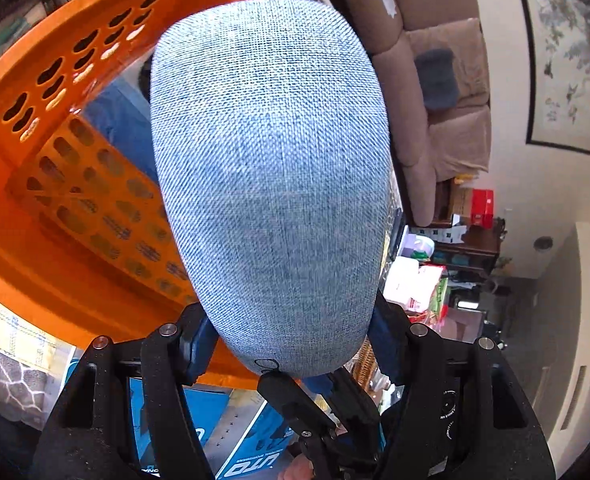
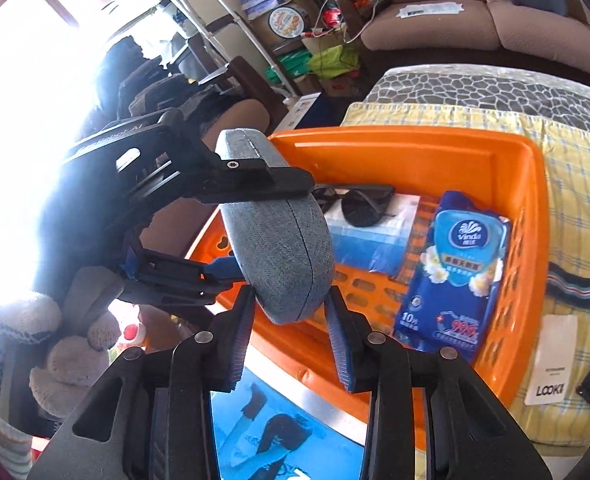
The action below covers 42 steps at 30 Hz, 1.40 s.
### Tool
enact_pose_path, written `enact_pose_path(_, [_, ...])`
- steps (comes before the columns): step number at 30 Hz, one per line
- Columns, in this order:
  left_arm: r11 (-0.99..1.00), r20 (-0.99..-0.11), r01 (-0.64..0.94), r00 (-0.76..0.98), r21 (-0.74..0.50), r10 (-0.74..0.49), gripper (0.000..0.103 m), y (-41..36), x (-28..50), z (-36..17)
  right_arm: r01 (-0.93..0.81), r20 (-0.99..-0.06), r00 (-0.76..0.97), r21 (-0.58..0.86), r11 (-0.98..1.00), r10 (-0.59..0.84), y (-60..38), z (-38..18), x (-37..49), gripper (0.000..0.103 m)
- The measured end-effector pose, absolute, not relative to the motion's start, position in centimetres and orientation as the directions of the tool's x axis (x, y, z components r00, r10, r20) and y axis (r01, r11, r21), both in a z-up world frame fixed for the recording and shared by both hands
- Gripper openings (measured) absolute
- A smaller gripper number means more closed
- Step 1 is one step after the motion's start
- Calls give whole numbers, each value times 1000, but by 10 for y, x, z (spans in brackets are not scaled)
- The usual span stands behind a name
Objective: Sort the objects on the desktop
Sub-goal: 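Lift the glasses case with the right tool and carry it to the basket, then lower the held glasses case into the basket beside the sunglasses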
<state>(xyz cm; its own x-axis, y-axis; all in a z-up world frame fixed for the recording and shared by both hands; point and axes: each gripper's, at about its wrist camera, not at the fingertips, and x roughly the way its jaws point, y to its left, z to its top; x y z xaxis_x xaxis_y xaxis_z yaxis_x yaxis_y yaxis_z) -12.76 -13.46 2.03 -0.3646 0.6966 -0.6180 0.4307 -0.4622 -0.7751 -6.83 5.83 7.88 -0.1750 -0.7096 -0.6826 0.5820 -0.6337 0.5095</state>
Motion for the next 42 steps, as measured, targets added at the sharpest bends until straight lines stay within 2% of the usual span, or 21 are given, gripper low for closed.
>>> enact_pose_path(7, [-436,-609,455,-364,-776,705,62,-151,-121,1,581,-708,-134,511,-634,-694,38,55,-68,29])
enact_pose_path(15, [-425,-612,473,-370,-772,700,62,-158,-121,-9,576,-716,-92,529,-623,-692,22,44,-75,29])
enact_pose_path(28, [-518,-685,469,-329,-716,650,61,-144,-112,-6,564,-693,-60,570,-597,-719,14,40,-74,29])
enact_pose_path(33, [-560,-716,459,-315,-689,623,61,-125,-128,-1,545,-703,-64,570,-615,-709,17,38,-80,29])
enact_pose_path(38, [-558,-711,449,-342,-698,614,61,-143,-131,10,523,-720,-83,557,-645,-689,28,36,-87,29])
enact_pose_path(42, [-611,-740,417,-351,-672,574,61,-151,-128,34,503,-742,-107,534,-680,-662,40,34,-95,29])
